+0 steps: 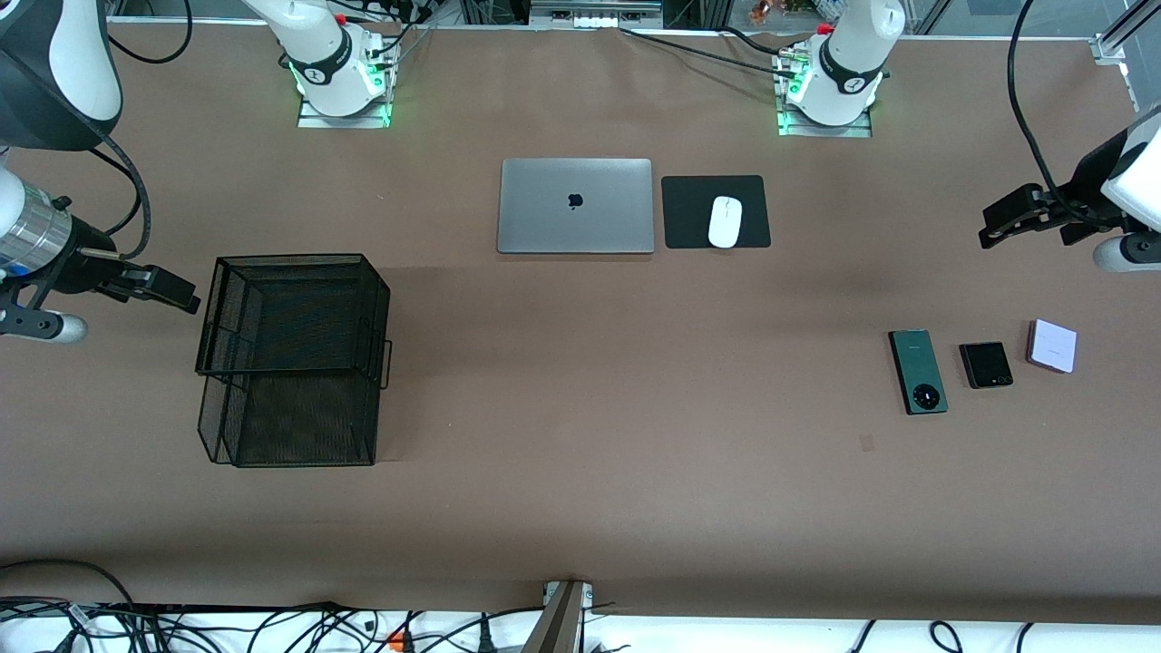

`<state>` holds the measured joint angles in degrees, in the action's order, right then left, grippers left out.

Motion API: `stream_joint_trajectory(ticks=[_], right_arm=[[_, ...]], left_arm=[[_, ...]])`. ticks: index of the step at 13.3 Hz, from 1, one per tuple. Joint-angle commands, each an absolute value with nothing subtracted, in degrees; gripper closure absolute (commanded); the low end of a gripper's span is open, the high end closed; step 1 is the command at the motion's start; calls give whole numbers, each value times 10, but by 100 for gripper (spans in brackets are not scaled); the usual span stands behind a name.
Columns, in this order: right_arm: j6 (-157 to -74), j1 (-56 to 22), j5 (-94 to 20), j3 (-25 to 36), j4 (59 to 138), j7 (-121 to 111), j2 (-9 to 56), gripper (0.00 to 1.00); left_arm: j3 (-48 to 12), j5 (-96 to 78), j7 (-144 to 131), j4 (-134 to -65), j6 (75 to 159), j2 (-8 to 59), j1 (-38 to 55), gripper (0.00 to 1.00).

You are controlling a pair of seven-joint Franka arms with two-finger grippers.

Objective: Place phones with both arms
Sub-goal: 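Move the left gripper over the teal phone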

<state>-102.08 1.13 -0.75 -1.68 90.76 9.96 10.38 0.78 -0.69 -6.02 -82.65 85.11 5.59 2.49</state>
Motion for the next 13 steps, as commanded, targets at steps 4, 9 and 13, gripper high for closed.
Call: stream_joint_trajectory(ticks=[4, 9, 13], right_arm=[[-1013, 12, -4, -18, 903, 109, 103, 0], [-1013, 12, -4, -18, 903, 109, 103, 0], [-1013, 12, -4, -18, 903, 108, 103, 0]], left_arm=[[13, -15, -47, -836, 846, 41, 27, 0], [17, -2, -40, -849, 866, 90, -2, 0], [17, 14, 45, -892, 967, 131, -44, 0]])
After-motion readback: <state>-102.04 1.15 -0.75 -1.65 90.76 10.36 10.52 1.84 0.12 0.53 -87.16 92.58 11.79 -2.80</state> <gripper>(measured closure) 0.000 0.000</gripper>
